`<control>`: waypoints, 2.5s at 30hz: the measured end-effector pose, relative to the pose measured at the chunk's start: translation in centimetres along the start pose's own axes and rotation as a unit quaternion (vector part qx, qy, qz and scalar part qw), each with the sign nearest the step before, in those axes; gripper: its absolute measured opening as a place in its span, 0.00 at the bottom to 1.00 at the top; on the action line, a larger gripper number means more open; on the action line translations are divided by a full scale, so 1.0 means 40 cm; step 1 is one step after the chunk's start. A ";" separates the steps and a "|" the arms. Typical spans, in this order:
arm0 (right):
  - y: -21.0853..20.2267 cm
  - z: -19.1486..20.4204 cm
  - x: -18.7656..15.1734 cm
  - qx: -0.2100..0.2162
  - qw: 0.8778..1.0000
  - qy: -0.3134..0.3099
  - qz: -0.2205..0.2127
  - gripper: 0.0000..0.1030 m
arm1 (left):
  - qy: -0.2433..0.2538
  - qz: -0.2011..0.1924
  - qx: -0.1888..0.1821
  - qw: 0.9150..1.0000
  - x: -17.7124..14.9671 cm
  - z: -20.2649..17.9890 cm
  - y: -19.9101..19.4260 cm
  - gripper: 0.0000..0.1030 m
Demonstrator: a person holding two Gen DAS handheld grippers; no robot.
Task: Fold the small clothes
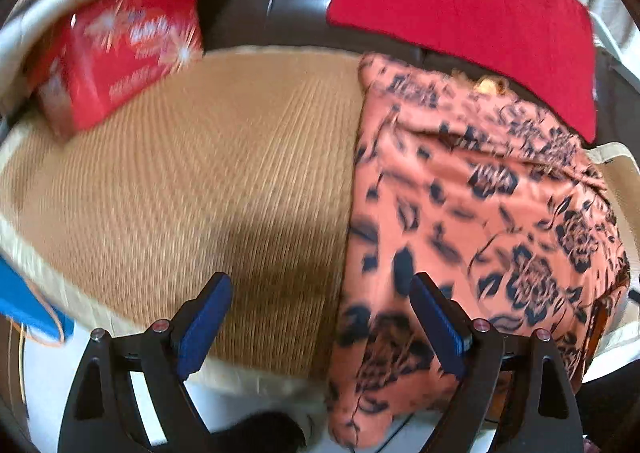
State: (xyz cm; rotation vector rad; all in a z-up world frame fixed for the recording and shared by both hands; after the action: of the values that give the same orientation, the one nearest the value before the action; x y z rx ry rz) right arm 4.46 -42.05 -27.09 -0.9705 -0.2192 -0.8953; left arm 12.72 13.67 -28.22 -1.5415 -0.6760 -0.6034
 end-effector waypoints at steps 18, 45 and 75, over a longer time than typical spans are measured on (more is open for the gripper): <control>0.065 0.098 -0.134 -0.108 0.989 0.104 0.020 0.70 | -0.048 0.078 -0.010 0.996 -0.154 0.060 -0.006 0.88; 0.068 0.052 -0.113 -0.265 0.961 0.075 0.033 0.70 | -0.038 0.176 -0.087 0.980 -0.267 -0.037 0.071 0.67; 0.088 -0.162 -0.255 -0.027 0.993 0.080 0.087 0.37 | -0.067 0.185 -0.130 0.972 -0.342 -0.054 0.105 0.20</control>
State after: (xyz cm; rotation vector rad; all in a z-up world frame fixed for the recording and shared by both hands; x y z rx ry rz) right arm -0.80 -40.60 -38.45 -0.9474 0.0260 -0.8159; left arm 6.39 10.42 -40.84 -1.9094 -0.4032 -0.3151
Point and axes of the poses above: each gripper's, at about its wrist camera, not at the fingertips, and y roughly the way its jaws point, z to its left, x to its top, the point moved 3 cm from there along y, roughly the way its jaws point, and after that the axes turned 13 degrees about -z, right-handed, at the moved point
